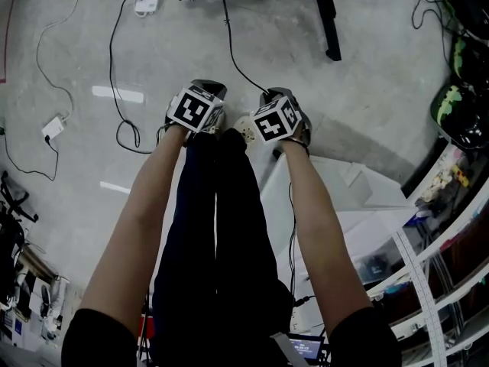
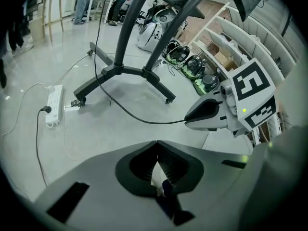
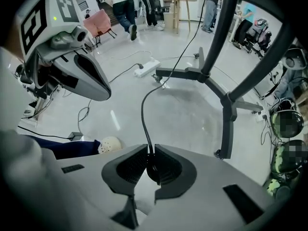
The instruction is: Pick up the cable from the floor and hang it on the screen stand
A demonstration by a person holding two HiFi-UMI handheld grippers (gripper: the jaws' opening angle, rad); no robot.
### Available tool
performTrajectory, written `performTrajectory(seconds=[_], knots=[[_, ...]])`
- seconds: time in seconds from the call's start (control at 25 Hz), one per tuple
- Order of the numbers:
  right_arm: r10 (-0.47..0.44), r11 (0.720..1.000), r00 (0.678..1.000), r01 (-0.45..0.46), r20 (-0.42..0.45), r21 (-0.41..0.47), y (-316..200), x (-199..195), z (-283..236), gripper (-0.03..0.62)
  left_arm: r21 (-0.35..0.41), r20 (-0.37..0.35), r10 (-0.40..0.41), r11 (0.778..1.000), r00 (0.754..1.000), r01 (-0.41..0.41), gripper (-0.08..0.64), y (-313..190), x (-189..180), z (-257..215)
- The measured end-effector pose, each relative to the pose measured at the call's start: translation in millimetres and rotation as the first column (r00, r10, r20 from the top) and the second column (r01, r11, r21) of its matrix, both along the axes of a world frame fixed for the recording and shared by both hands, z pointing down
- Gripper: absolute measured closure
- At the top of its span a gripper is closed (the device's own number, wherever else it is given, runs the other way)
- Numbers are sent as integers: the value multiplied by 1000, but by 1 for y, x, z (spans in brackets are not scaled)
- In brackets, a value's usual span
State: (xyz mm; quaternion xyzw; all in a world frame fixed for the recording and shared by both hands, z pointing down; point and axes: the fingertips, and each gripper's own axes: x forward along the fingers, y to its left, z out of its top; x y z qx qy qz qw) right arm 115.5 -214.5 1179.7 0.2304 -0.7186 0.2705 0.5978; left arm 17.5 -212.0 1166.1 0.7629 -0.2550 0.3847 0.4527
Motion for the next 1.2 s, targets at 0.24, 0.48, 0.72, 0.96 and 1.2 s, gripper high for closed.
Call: performTrajectory(seconds=[0.24, 0.48, 0.72, 0.96, 1.2], knots=[[7, 1000, 1000, -6, 11, -18, 12, -7, -45, 532, -8, -6, -1, 1000, 1000, 1, 552, 10, 6, -43], [30, 999, 1000, -30, 8, -34, 22, -7, -91, 531, -17, -12, -14, 1000, 1000, 14, 552, 14, 7, -89], [37, 999, 999, -37, 3, -28, 26, -4, -136, 532, -6, -7, -24, 1000, 1000, 24, 552, 11, -1, -130], [64, 998, 998, -64, 4, -2, 23, -7, -188, 532, 17, -2, -19, 1000, 1000, 19, 552, 8, -11, -178], [113, 992, 992, -116, 52, 54, 13, -21, -242, 532, 49, -8, 1, 999, 1000, 0, 552, 13, -12, -217]])
